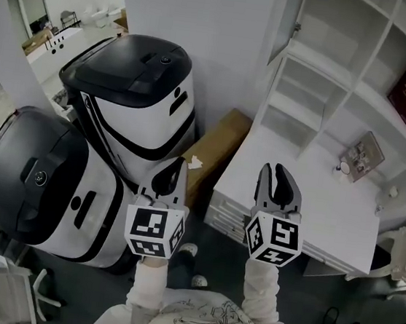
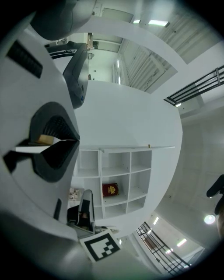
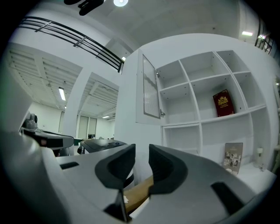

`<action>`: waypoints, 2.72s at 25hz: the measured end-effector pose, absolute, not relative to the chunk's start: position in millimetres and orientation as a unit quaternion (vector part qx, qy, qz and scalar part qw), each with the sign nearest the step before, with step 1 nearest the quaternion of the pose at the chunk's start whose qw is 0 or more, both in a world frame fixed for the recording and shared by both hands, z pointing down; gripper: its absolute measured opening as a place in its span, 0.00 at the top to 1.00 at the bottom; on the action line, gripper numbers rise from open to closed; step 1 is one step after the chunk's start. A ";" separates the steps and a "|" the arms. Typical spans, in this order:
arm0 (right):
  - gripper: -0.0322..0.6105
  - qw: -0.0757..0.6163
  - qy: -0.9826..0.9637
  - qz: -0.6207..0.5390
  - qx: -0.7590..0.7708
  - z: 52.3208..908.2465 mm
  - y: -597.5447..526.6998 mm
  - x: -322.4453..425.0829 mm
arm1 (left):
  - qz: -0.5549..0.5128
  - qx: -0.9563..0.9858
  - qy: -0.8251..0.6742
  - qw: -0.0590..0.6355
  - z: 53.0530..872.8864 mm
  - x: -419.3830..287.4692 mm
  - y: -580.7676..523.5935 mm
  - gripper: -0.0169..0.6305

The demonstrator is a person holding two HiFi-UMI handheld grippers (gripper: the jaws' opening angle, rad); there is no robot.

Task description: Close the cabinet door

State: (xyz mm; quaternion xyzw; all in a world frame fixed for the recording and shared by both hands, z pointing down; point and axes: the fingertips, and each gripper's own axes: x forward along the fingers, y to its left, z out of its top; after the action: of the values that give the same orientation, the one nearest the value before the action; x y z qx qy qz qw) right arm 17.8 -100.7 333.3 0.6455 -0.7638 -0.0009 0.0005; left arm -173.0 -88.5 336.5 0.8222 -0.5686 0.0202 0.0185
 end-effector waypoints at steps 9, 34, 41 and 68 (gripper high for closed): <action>0.80 -0.017 -0.760 -0.024 0.649 301.2 -160.0 2.4 | 0.017 0.838 -0.546 0.006 324.9 -178.6 -155.9 0.97; 0.76 -0.046 -0.743 -0.065 0.665 230.0 -279.8 -40.6 | 0.012 0.877 -0.481 0.012 331.2 -193.9 -286.0 0.97; 0.82 -0.045 -0.719 -0.075 0.690 227.1 -286.2 -37.2 | 0.012 0.887 -0.462 0.018 337.5 -193.9 -298.6 0.97; 0.84 -0.053 -0.688 -0.080 0.719 229.0 -261.7 27.0 | 0.028 0.931 -0.361 0.034 349.5 -102.0 -300.3 0.97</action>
State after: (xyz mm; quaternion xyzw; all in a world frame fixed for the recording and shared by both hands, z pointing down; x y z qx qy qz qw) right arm 27.0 -261.7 229.0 0.7192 -0.6882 -0.0798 -0.0531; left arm -102.0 -300.3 349.5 0.9314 -0.3613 0.0278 0.0337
